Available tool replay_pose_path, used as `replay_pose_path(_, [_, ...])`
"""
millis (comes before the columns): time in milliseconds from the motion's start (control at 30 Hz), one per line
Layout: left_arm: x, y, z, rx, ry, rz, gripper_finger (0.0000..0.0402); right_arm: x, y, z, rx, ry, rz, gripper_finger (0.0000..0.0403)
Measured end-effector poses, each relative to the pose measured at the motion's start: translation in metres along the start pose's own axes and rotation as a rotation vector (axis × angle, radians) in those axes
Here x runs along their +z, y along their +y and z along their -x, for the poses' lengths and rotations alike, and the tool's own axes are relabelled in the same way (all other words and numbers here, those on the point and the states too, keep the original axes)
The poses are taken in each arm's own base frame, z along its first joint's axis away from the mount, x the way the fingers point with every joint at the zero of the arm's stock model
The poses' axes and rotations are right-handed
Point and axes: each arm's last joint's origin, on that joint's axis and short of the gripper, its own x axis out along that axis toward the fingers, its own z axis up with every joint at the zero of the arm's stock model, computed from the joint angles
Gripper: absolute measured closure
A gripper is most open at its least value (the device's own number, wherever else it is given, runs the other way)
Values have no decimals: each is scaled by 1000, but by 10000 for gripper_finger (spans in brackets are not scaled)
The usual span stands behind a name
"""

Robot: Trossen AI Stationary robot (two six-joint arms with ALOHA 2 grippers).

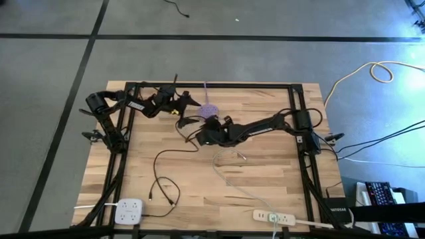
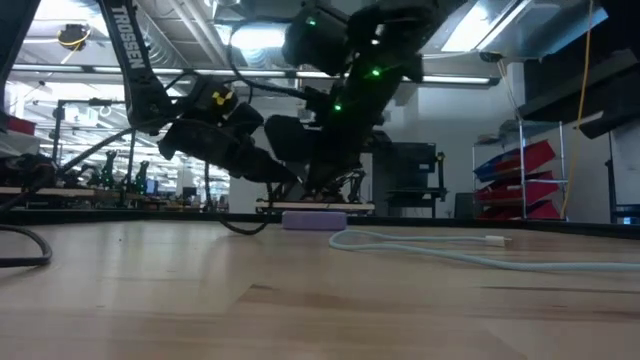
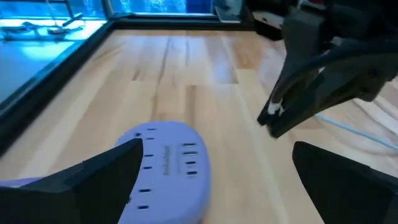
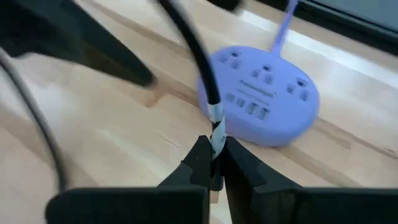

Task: Insert USB
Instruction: Insert the black usb cable into the purple outlet extension

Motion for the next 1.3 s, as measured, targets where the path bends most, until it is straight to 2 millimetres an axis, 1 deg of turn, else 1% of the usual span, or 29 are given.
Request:
replay_pose_path(67, [0, 2, 1, 4, -4, -5, 2, -4, -7, -1, 40, -34, -51, 402])
replay_pose_path(200, [0, 4, 2, 25, -2, -37, 2, -4, -13, 3, 133, -193, -172, 402])
replay_pose_path(267, [-2, 4, 1, 28, 4, -58, 2, -3, -13, 4, 180, -263, -215, 402])
replay_pose_path(367, [-6, 3, -3, 34, 12, -77, 2, 2, -11, 6, 215, -308, -219, 402])
replay_pose_path(433, [-10, 3, -7, 64, 6, -71, 2, 5, -9, 7, 217, -317, -207, 402])
replay_pose_path(633, [-25, 9, -18, 175, -27, -19, 2, 7, -7, 8, 209, -300, -176, 402])
replay_pose_path(833, [-39, 15, -22, 174, -8, 49, 2, 7, -12, 3, 183, -284, -192, 402])
replay_pose_path(933, [-37, 18, -22, 221, -18, 65, 2, 7, -18, -2, 123, -280, -236, 402])
replay_pose_path(1033, [-38, 17, -23, 216, -4, 55, 2, 8, -21, -8, 108, -279, -249, 402])
replay_pose_path(1133, [-36, 16, -25, 233, -2, 76, 2, 12, -26, -13, 104, -272, -301, 402])
replay_pose_path(1300, [-27, 16, -33, 209, 94, 64, 2, 14, -30, -16, 54, -300, -331, 402])
